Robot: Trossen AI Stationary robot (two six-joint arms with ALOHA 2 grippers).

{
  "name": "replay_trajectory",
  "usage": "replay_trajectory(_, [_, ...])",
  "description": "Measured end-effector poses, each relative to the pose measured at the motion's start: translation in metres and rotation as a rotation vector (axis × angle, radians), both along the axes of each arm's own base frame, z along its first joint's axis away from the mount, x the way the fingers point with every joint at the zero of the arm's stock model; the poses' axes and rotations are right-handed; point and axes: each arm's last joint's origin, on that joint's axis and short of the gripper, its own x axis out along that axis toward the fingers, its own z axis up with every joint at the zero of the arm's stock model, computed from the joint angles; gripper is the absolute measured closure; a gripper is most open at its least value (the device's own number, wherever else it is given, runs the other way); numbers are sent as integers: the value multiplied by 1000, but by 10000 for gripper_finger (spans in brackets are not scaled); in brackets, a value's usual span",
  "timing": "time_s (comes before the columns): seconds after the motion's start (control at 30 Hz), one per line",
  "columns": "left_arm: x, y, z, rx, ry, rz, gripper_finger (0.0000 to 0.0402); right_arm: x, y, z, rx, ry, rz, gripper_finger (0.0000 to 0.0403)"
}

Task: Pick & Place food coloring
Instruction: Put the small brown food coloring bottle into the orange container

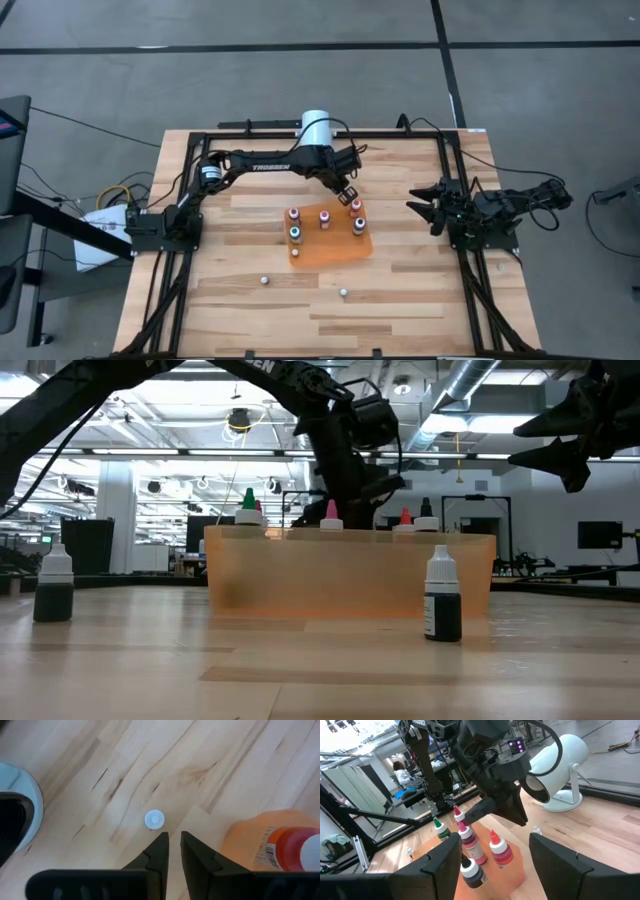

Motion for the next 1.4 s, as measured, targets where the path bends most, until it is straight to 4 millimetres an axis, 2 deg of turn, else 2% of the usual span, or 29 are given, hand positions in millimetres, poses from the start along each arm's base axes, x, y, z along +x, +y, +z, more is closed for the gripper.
replay_trajectory(0.27, [2, -1, 1, -34, -27, -38, 354, 0, 0, 0, 0, 0, 0, 182])
replay_trajectory(0.57, [2, 1, 1, 19, -20, -19, 247, 0, 0, 0, 0, 0, 0, 182])
replay_trajectory(0.73, [1, 1, -1, 20, -14, -16, 214, 0, 0, 0, 0, 0, 0, 182])
replay_trajectory(0.9, [-2, -1, -11, 9, 22, -15, 210, 0, 0, 0, 0, 0, 0, 182])
replay_trajectory(1.4, [2, 2, -9, 34, -27, 9, 212, 0, 0, 0, 0, 0, 0, 182])
